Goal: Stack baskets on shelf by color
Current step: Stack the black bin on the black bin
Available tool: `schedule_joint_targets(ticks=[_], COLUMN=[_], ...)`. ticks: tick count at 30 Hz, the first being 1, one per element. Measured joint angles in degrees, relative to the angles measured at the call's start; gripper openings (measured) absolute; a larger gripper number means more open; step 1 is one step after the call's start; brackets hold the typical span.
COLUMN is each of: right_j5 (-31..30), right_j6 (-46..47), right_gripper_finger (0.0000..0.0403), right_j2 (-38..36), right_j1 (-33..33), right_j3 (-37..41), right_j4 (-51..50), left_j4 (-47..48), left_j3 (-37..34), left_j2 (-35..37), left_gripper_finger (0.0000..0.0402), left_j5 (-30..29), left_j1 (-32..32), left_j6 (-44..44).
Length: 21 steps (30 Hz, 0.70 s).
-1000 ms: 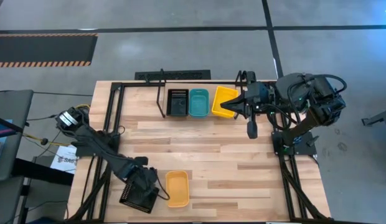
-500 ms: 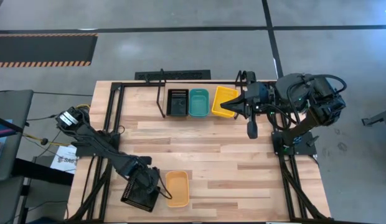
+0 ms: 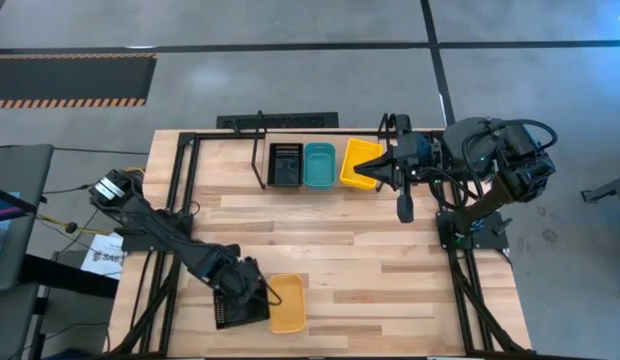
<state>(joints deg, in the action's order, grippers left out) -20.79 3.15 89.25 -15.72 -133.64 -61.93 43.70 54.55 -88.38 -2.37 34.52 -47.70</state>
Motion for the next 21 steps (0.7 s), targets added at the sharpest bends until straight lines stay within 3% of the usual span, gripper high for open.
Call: schedule_joint_targets(ticks=[5,8,12,17,21], right_j5=[0.0,-0.1,-0.4,-6.1,-8.0], right_j6=[-0.1,-0.2,-1.0,-3.8,-5.5], right_gripper_finger=[0.0008,0.0008,0.0008,0.0008,0.0008], right_j2=[0.0,0.0,0.0,0.0,0.0], right_j1=[0.0,0.1,0.1,0.3,2.1], right_j3=[0.0,0.0,0.0,0.0,0.0], right_j4=[0.2,0.2,0.2,-0.3,-1.0], left_j4=[7.0,14.2,18.8,18.0,17.3], left_j3=[4.8,9.2,15.2,19.5,20.8], left_j2=[4.8,9.0,14.8,19.7,21.3], left_gripper_finger=[0.0001,0.0000,0.0000,0.0000,0.0000], left_j5=[-8.0,-15.7,-32.3,-56.9,-63.0], left_j1=[-1.2,-1.1,-1.1,-2.0,-7.0], left_j6=[-3.6,-7.2,-15.1,-18.2,-18.4])
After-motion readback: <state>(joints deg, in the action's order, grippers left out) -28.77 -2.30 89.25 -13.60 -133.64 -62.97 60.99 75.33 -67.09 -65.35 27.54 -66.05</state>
